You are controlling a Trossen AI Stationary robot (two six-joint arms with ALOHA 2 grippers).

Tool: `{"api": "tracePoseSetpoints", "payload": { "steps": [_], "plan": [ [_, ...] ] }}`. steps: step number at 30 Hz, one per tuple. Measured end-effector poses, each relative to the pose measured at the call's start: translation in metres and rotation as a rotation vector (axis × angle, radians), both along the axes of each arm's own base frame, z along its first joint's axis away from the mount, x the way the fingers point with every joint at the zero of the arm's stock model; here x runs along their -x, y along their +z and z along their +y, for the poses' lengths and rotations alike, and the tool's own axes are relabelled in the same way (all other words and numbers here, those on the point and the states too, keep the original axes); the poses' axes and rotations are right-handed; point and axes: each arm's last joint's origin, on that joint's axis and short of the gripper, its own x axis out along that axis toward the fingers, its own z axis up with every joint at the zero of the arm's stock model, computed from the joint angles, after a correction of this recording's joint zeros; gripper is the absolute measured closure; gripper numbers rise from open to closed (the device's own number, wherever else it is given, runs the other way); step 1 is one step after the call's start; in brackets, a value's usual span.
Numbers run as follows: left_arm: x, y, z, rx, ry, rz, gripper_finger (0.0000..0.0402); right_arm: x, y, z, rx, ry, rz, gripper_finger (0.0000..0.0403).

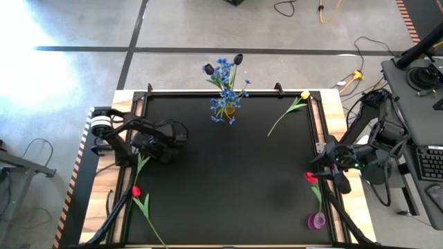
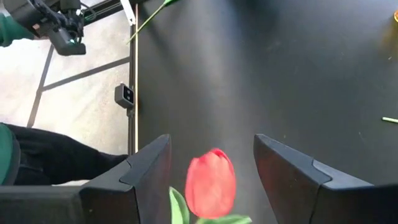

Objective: Sort flowers into vase by color
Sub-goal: Put the bottom yellow tulip into the purple vase

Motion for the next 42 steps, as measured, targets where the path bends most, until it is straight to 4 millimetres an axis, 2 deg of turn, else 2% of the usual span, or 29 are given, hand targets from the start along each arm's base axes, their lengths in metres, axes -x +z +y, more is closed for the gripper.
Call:
{"api": "tracePoseSetpoints", "payload": {
  "steps": [3, 6, 8, 13, 18, 22, 25, 28, 32, 38, 42],
  "plan": [
    [-0.007, 0.012, 0.003, -0.047, -0.020, -0.061, 0.0391, 0.000, 0.003, -0.001, 0.004, 0.014, -0.008, 0.0182],
    [-0.020, 0.041, 0.009, -0.154, -0.070, -0.141, 0.0399, 0.001, 0.009, -0.003, 0.026, 0.036, -0.033, 0.0182],
    [-0.032, 0.066, 0.011, -0.233, -0.097, -0.246, 0.0400, 0.002, 0.013, -0.005, 0.050, 0.034, -0.062, 0.0182],
    [-0.064, 0.146, 0.007, -0.463, -0.186, -0.620, 0.0402, 0.003, 0.021, -0.010, 0.070, 0.007, -0.123, 0.0182],
    [-0.085, 0.226, -0.019, -0.554, -0.372, -0.965, 0.0401, 0.001, 0.020, -0.007, 0.084, 0.005, -0.119, 0.0182],
    [-0.100, 0.275, -0.053, -0.619, -0.596, -1.206, 0.0401, -0.003, 0.019, -0.003, 0.139, -0.018, -0.145, 0.0182],
    [-0.117, 0.301, -0.074, -0.687, -0.718, -1.400, 0.0401, -0.005, 0.018, -0.002, 0.186, -0.032, -0.173, 0.0181],
    [-0.140, 0.316, -0.089, -0.785, -0.829, -1.562, 0.0401, -0.006, 0.020, -0.003, 0.204, -0.069, -0.213, 0.0181],
    [-0.173, 0.321, -0.100, -0.868, -0.918, -1.761, 0.0401, -0.008, 0.024, -0.001, 0.218, -0.109, -0.286, 0.0181],
    [-0.224, 0.301, -0.114, -0.908, -0.996, -2.049, 0.0401, -0.023, 0.034, 0.016, 0.262, -0.120, -0.409, 0.0176],
    [-0.247, 0.286, -0.123, -0.894, -1.028, -2.237, 0.0401, -0.038, 0.036, 0.024, 0.255, -0.150, -0.430, 0.0151]
  ]
}}
